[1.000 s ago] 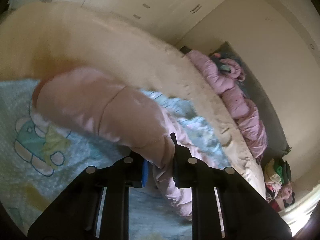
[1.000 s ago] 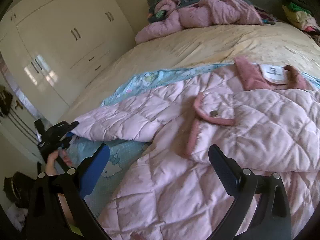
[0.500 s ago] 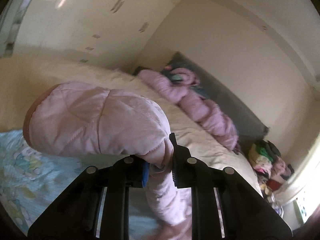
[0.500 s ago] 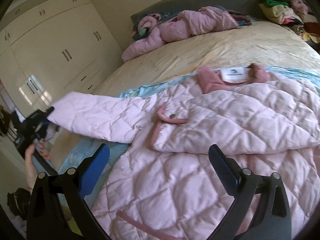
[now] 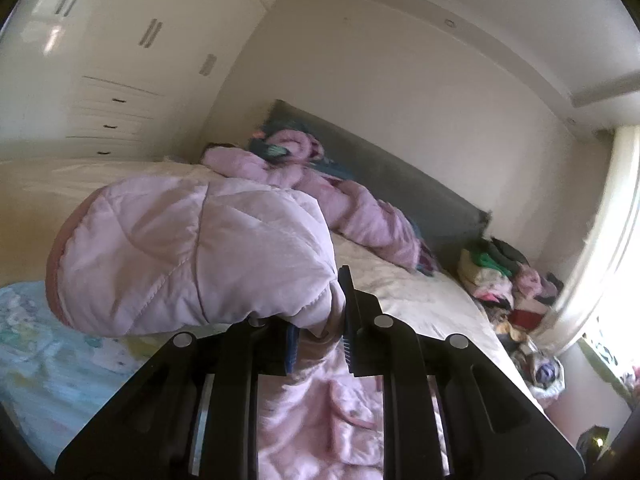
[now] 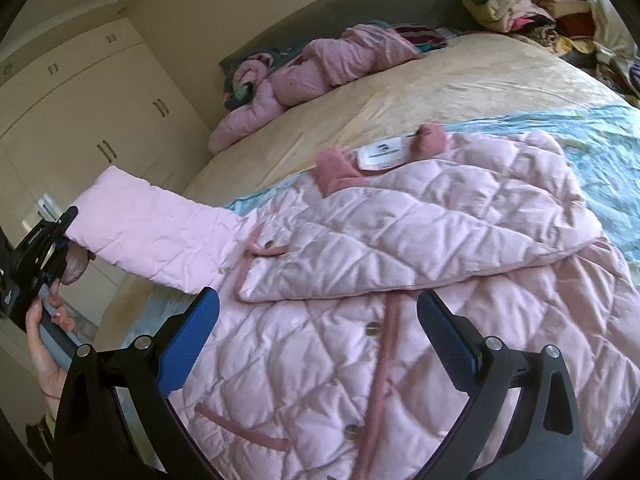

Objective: Fold large clothes
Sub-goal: 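Lift the sleeve with the left gripper and fold it across the jacket front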

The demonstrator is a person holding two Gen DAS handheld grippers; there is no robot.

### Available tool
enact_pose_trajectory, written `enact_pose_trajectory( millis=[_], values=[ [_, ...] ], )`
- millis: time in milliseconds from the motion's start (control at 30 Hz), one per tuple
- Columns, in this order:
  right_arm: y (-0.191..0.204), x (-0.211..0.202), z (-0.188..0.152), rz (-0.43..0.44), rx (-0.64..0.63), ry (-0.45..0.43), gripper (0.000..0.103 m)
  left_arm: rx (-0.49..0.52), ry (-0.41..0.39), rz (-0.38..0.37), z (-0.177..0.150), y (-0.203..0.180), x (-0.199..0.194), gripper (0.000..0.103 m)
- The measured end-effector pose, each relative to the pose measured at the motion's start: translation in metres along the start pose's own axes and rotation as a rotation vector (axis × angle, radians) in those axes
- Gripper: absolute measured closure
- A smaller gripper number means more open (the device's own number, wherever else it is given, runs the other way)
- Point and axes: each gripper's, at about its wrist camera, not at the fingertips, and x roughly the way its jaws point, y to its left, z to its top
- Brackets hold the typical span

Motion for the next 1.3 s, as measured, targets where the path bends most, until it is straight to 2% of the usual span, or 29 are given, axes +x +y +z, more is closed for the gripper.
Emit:
enact_pose_trajectory(
  millis=[367,600,767,867,1000,1100,1300],
  values=[
    [-0.042,-0.026,-0.002,-0.035,0.073,-0.027,0.004,0.2,0.112,-0.161,-0.054,-0.079,0.031,0.093],
    [-0.069,-0.043,-0.001,-0.078,0.122,-0.056,0.004,0.266,0.199,-0.243,-0.089,-0.108,0.052,0.093],
    [-0.084,-0.052,0.0,-0.103,0.152,-0.071,0.004,0.347,0.3,-0.292,-0.124,-0.126,0.067,0.093],
    [-0.092,-0.055,0.0,-0.116,0.17,-0.076,0.004,0.397,0.346,-0.311,-0.143,-0.135,0.076,0.093],
    [-0.099,-0.058,0.0,-0.132,0.188,-0.085,0.004,0.462,0.46,-0.332,-0.177,-0.141,0.091,0.092],
    [-0.106,-0.061,-0.001,-0.142,0.214,-0.087,0.004,0.527,0.513,-0.336,-0.203,-0.146,0.095,0.091],
    [-0.117,-0.065,-0.003,-0.156,0.246,-0.087,0.004,0.585,0.568,-0.345,-0.237,-0.142,0.095,0.087]
  ],
)
